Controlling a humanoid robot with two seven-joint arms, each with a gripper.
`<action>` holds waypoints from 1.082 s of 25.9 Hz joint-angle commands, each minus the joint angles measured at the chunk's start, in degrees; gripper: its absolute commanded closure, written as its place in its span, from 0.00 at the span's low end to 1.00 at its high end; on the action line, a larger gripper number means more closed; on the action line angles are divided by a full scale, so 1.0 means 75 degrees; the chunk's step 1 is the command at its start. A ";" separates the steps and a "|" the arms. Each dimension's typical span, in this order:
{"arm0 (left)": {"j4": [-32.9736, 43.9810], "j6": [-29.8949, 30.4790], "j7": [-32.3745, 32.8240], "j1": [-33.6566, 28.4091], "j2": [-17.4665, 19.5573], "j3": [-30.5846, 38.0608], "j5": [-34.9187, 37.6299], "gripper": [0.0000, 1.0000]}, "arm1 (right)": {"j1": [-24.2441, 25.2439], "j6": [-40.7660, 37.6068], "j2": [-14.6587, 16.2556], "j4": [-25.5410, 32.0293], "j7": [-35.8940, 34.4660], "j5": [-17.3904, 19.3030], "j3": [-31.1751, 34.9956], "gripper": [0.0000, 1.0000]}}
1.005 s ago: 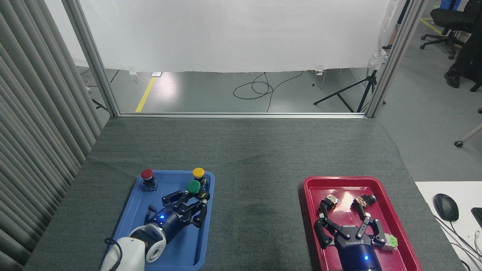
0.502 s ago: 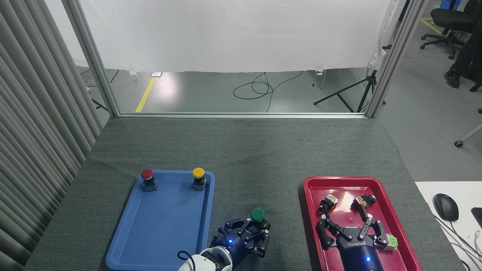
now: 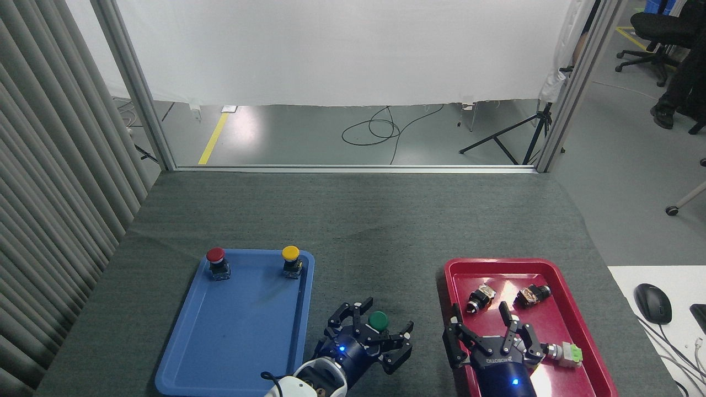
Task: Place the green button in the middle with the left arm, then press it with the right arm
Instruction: 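Carry the green button with the left hand toward the table middle, then release the green button on the table and withdraw the left hand, then lower the right hand onto the green button and press it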
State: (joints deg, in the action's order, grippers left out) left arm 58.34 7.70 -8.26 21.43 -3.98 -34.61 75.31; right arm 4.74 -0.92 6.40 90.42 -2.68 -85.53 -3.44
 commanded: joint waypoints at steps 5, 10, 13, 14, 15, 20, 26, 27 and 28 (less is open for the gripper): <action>0.3753 -0.1155 -0.0011 -0.2201 0.1878 0.1978 -0.0022 0.01 | -0.0315 0.0135 -0.0173 -0.0268 0.0053 -0.0045 -0.1076 0.90; 0.3191 -0.1155 0.0000 -0.2845 0.1785 0.4345 0.0071 0.00 | -0.0877 0.0428 -0.0466 -0.1252 0.0053 -0.0057 -0.1732 1.00; 0.3050 -0.1155 -0.0011 -0.2880 0.1679 0.4685 0.0095 0.00 | -0.1147 0.0639 -0.0630 -0.1779 0.0065 -0.0045 -0.2025 1.00; 0.3050 -0.1155 -0.0011 -0.2880 0.1679 0.4697 0.0095 0.00 | -0.1182 0.0721 -0.0677 -0.1931 0.0065 -0.0045 -0.2072 1.00; 0.3050 -0.1155 -0.0011 -0.2880 0.1679 0.4697 0.0095 0.00 | -0.1206 0.0768 -0.0712 -0.2119 0.0065 -0.0046 -0.2107 1.00; 0.3038 -0.1143 -0.0011 -0.2880 0.1726 0.4720 0.0083 0.00 | -0.1405 0.0920 -0.0853 -0.3279 -0.0006 -0.0022 -0.2494 1.00; 0.2980 -0.1143 -0.0011 -0.2869 0.1738 0.4767 0.0071 0.00 | -0.1440 0.1096 -0.0794 -0.2143 -0.0123 0.0001 -0.2471 1.00; 0.2980 -0.1143 -0.0011 -0.2869 0.1749 0.4767 0.0060 0.00 | -0.1440 0.1108 -0.0794 -0.1838 -0.0135 0.0013 -0.2471 1.00; 0.2991 -0.1143 -0.0011 -0.2869 0.1738 0.4767 0.0060 0.00 | -0.1428 0.1119 -0.0783 -0.1603 -0.0135 0.0013 -0.2471 1.00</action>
State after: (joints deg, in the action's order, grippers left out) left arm 80.76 -0.86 -8.37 -0.12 9.03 1.05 75.86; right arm -5.92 6.88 0.36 73.22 -2.76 -85.51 -22.03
